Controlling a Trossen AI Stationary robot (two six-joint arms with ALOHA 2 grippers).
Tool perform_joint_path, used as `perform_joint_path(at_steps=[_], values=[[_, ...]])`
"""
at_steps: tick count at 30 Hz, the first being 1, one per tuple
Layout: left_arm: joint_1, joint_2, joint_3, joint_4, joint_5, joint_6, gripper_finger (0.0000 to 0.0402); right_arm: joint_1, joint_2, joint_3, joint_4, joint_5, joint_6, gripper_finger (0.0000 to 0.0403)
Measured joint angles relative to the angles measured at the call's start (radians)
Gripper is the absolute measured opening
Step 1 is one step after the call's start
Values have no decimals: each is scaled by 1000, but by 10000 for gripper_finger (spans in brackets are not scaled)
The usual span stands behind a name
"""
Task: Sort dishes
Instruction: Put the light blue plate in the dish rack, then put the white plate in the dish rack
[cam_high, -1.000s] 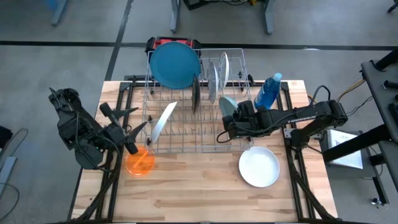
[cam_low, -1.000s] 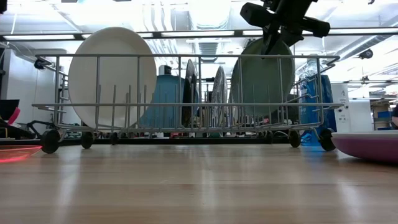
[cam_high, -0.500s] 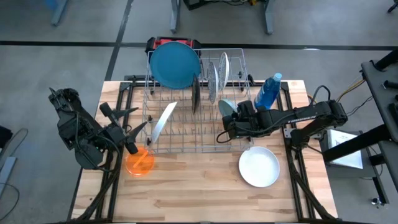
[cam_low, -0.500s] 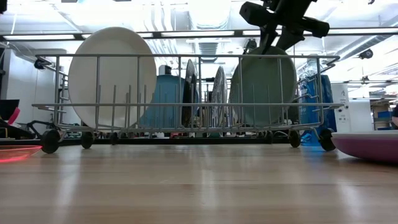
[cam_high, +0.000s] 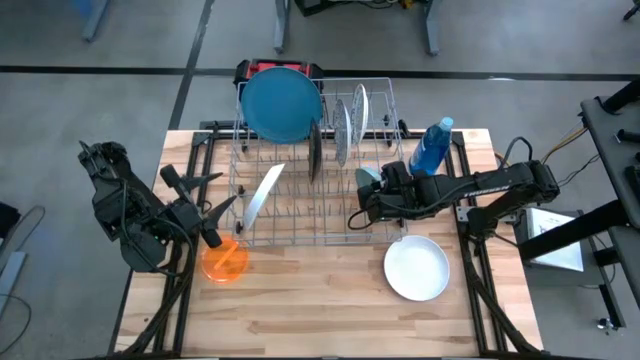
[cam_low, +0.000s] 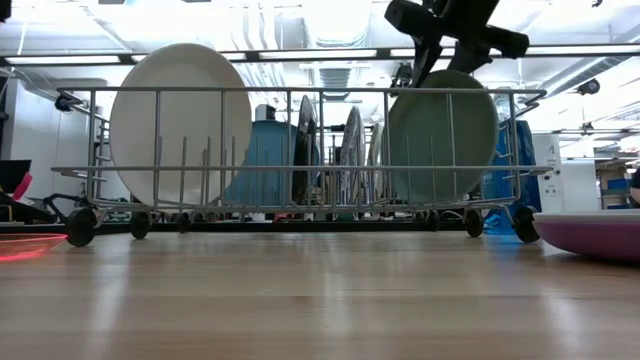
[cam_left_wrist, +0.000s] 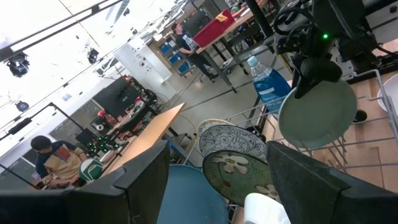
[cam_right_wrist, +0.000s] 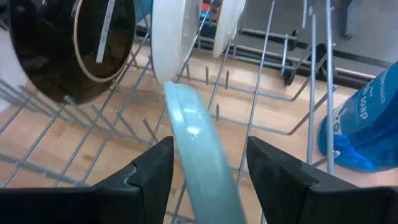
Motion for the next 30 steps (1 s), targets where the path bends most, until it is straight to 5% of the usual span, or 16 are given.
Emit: perform_joint_path(at_steps=[15,25,30], values=[[0,0,0,0,11,-25,256,0,-12,74,-13,-47,-86,244],[0,22,0,12,318,-47,256,5,-13,178,-192,-49,-99,254],[0,90,0,47,333,-54,256,33,-49,230,-237,-54,-184,244]])
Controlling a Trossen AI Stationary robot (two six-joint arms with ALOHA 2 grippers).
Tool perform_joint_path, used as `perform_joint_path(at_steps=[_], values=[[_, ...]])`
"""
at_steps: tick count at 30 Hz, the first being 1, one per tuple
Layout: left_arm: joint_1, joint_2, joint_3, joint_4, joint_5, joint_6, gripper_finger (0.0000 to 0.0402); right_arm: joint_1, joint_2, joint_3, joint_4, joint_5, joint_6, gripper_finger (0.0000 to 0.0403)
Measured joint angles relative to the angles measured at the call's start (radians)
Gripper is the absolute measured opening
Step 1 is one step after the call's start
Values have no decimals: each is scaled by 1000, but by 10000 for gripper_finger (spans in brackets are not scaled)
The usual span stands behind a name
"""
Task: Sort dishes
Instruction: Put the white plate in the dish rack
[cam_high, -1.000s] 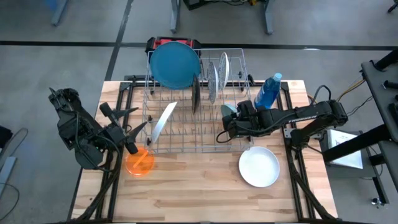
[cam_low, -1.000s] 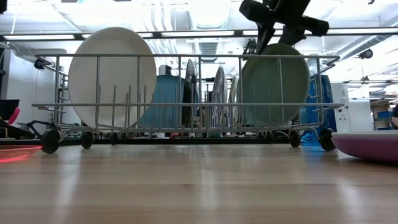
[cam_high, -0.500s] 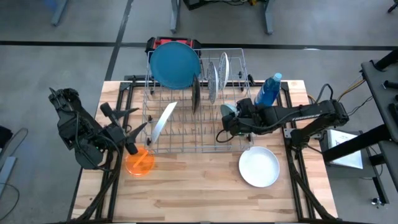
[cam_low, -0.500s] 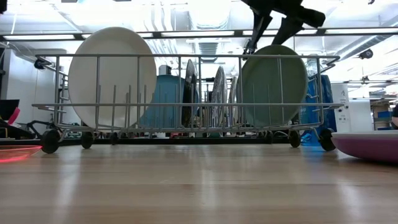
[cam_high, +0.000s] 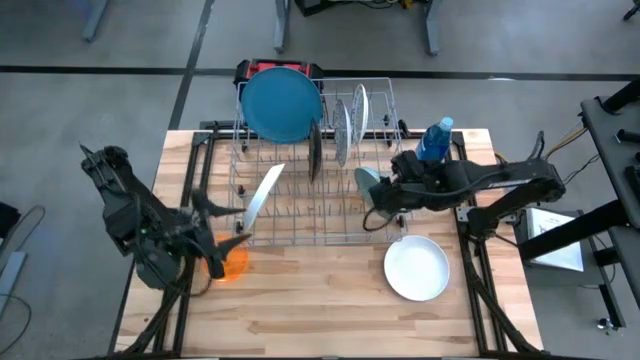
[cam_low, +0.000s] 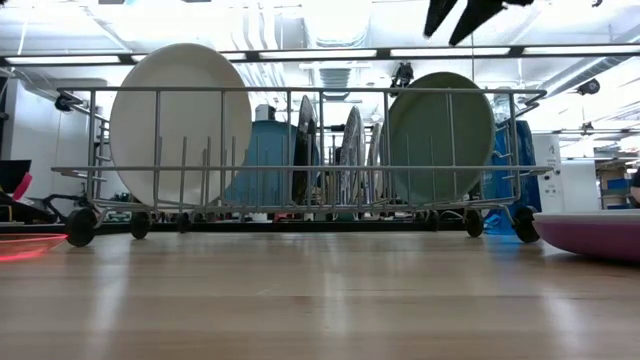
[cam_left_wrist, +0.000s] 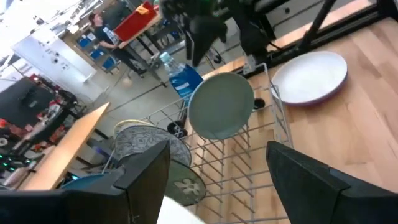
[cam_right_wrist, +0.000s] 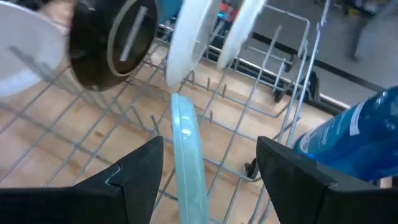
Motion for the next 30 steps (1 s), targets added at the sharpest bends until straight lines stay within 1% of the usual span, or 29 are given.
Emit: perform_joint_path(at_steps=[4,7,10,13,16,20,22,25,28,30], values=[[0,72,0,10,-17,2,255,84,-42,-4,-2,-47,-65,232],[0,123,0,19,-48,2,248,190,-61,-17,-4,-50,-78,222],[0,164,0,36,-50,-6,236,319,-60,-41,-2,-49,-73,211],[-1,202,0,56,-51,-7,231,442,-48,-86,3,-49,-15,202],[-4,233,0,77,-47,-8,230,561,-23,-138,7,-52,80,194],[-8,263,0,104,-46,-9,230,686,17,-215,61,-61,190,185],[-8,273,0,114,-46,-20,230,731,43,-254,122,-86,201,180],[-8,289,0,133,-44,-31,230,770,94,-298,239,-120,202,171],[-8,302,0,165,-19,-31,230,778,157,-318,312,-171,215,162],[-8,309,0,188,8,-32,230,777,208,-320,320,-201,243,156]])
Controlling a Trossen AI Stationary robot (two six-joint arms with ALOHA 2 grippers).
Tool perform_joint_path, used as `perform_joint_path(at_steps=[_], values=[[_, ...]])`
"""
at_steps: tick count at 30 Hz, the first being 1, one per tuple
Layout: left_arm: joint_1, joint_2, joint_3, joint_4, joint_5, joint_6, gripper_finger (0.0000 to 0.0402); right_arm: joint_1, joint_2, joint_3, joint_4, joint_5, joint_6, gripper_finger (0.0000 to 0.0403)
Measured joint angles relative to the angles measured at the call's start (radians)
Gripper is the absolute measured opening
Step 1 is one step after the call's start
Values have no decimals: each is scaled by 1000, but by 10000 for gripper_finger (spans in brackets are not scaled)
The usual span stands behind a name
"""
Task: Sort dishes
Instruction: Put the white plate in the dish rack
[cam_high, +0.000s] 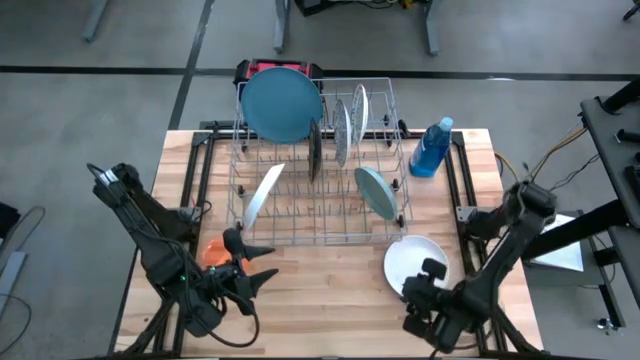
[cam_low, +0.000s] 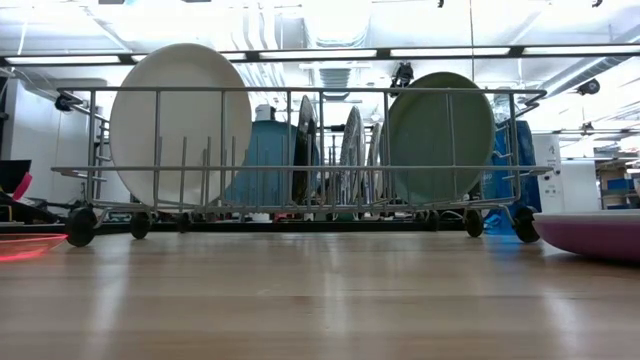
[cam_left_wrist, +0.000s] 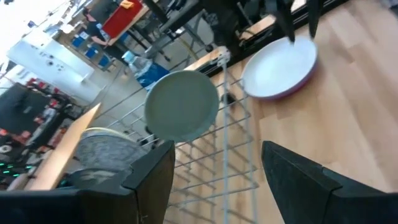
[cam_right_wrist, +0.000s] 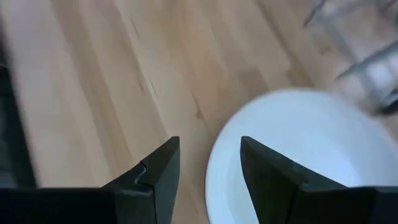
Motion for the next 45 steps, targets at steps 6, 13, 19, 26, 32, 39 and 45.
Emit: perform_joint_path(at_steps=[6,13,19,26,32,39,45], values=[[-9,25,0,77,54,0,230,0,129,0,7,-96,51,142],[-33,44,0,122,78,-3,230,0,189,0,30,-139,72,144],[-41,44,0,133,78,-18,230,-5,191,-21,29,-138,109,148],[-41,44,0,132,78,-18,230,-5,191,-70,74,-138,121,131],[-41,44,0,132,78,-18,230,-5,189,-101,129,-138,103,101],[-41,44,0,128,78,-18,230,-5,156,-78,120,-137,60,41],[-41,44,0,125,78,-18,230,-5,151,-69,120,-138,44,3]])
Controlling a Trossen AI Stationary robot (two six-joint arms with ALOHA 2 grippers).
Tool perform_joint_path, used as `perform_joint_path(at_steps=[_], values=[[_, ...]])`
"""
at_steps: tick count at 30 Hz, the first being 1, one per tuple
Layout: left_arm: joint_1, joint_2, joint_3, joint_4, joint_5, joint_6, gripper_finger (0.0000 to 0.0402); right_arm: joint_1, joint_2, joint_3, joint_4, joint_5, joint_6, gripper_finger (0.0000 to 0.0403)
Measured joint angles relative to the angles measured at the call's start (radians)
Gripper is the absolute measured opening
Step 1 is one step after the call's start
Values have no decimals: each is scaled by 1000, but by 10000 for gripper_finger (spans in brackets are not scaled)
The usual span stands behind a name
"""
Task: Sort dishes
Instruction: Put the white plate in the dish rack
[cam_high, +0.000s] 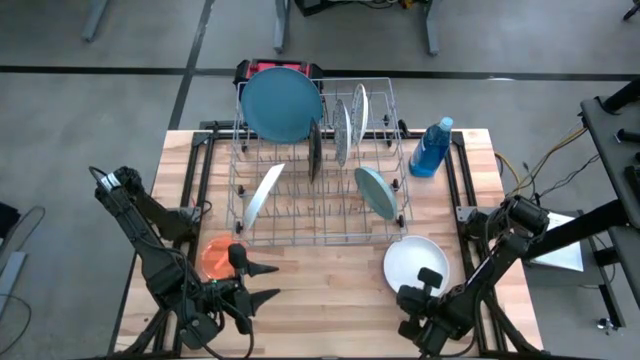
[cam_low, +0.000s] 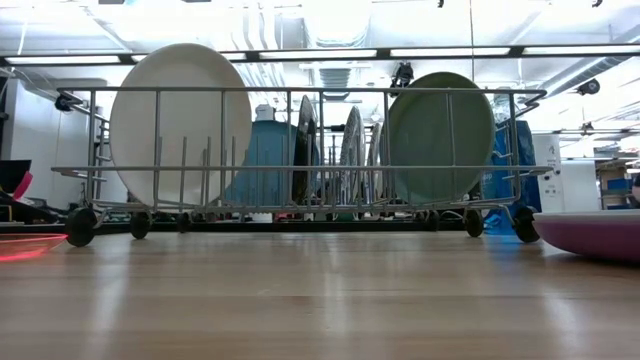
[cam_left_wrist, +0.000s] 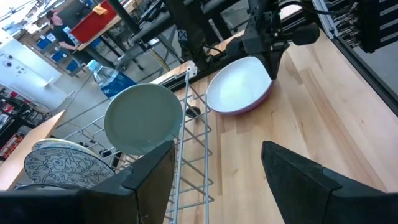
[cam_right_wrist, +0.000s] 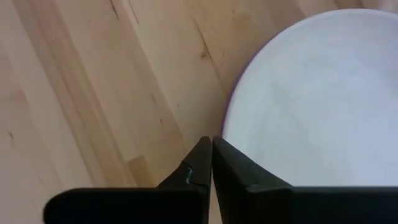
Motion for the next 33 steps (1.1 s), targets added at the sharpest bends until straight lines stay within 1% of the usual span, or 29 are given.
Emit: perform_joint_path(at_steps=[6,15,19,21,23,28,29,33], values=[[0,0,0,0,0,0,230,-5,0,-9,-16,-4,11,28],[0,14,0,0,0,0,230,-26,0,-38,-6,-46,47,101],[0,19,0,0,0,0,230,-26,0,-56,26,-47,18,119],[0,19,0,0,0,0,230,-26,0,-57,34,-48,7,114],[0,19,0,0,0,0,230,-26,0,-57,42,-53,-6,97],[0,19,0,0,0,0,230,-26,-1,-56,46,-91,-27,18],[0,19,0,0,0,0,230,-26,-2,-56,46,-95,-29,11],[0,19,0,0,0,0,230,-27,-13,-56,50,-125,-29,12]])
